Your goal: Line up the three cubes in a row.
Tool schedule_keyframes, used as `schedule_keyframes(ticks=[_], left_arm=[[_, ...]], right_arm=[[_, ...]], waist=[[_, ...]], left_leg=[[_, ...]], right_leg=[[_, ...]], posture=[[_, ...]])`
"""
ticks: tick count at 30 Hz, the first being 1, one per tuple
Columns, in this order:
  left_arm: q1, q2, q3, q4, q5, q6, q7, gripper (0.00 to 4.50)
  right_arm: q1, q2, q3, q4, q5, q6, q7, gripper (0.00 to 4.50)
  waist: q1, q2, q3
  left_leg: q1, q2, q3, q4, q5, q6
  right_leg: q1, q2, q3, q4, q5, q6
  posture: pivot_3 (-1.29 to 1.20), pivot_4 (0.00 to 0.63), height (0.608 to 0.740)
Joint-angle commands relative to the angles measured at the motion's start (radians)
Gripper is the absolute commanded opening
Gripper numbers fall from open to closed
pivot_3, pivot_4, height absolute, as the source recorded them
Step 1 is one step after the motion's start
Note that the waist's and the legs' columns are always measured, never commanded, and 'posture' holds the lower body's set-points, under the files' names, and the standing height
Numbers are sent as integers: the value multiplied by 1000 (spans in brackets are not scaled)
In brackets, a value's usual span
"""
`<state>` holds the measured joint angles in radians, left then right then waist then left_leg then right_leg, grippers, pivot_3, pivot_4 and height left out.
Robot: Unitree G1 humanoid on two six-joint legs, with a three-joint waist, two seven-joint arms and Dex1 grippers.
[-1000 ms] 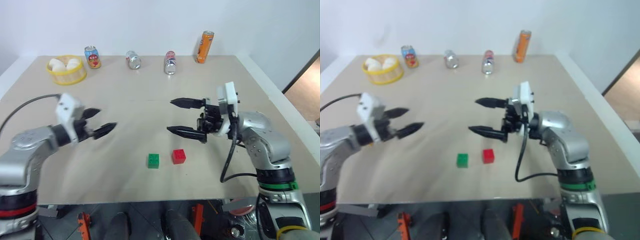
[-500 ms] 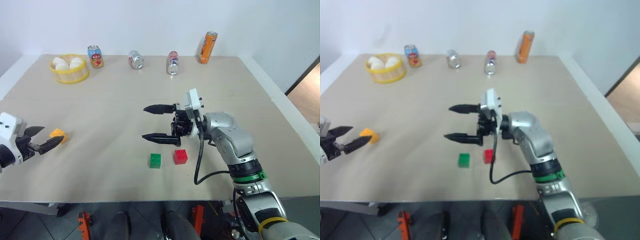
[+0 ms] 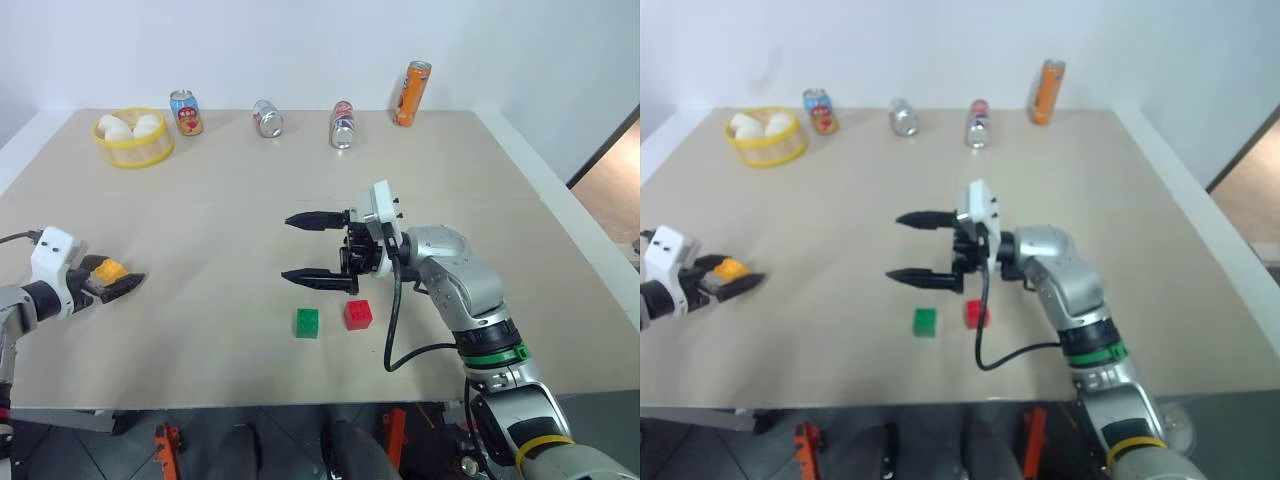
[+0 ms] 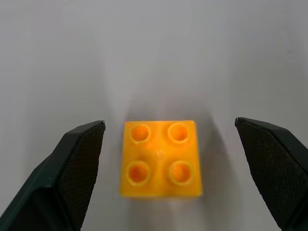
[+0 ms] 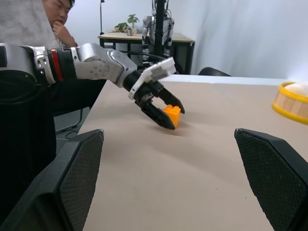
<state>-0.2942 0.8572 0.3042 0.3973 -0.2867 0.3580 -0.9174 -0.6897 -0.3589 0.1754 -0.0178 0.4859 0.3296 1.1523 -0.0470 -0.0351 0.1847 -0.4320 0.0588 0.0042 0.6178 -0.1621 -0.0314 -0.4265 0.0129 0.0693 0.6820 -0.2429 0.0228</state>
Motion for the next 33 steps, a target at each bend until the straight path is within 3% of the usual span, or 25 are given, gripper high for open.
schedule_keyframes(ticks=[1, 4, 14, 17, 23, 27, 33], left_arm=[[-43, 27, -23, 71, 35, -61, -6, 4477], [-76, 25, -43, 129, 51, -83, -9, 4477], [-89, 16, -54, 145, 52, -89, -10, 1372], [-77, 11, -49, 108, 23, -69, -42, 1405], [-11, 2, -96, -156, -64, 20, -166, 1405], [30, 6, -195, -393, -111, 74, -261, 1405], [-30, -1, -352, -449, -38, -44, -364, 1405]], right_arm=[[-3, -8, -31, -53, 16, 1, -15, 4500], [-1, -11, -37, -58, 17, 2, -25, 4500], [3, -18, -50, -75, 28, 10, -27, 4500], [7, -28, -54, -87, 39, 20, -18, 4500], [26, -106, -84, -127, 86, 62, 27, 4500], [73, -216, -114, -180, 120, 109, 74, 4500], [129, -305, -136, -213, 126, 125, 97, 4500]], waist=[[1, 0, 0], [1, 0, 0], [0, 0, 0], [0, 0, 0], [2, 0, 0], [5, 0, 0], [-1, 0, 0]], left_leg=[[0, 0, 0, 0, 0, 0], [0, 0, 0, 0, 0, 0], [0, 0, 0, 0, 0, 0], [0, 0, 0, 0, 0, 0], [-2, 0, 0, 1, 0, 0], [-4, -1, -1, 1, 0, 0], [-2, -1, -1, 1, 0, 0]], right_leg=[[0, 0, 0, 0, 0, 0], [0, 0, -1, 0, 0, 0], [1, 0, -1, 0, 1, 0], [1, 0, -1, 0, 1, -1], [0, -1, 0, 0, 0, 0], [0, -2, 0, 0, -1, 2], [0, 0, 1, 0, -1, 1]], posture=[[0, 150, 740], [0, 150, 740], [0, 150, 740], [0, 150, 740], [0, 150, 740], [0, 150, 740], [0, 150, 740]])
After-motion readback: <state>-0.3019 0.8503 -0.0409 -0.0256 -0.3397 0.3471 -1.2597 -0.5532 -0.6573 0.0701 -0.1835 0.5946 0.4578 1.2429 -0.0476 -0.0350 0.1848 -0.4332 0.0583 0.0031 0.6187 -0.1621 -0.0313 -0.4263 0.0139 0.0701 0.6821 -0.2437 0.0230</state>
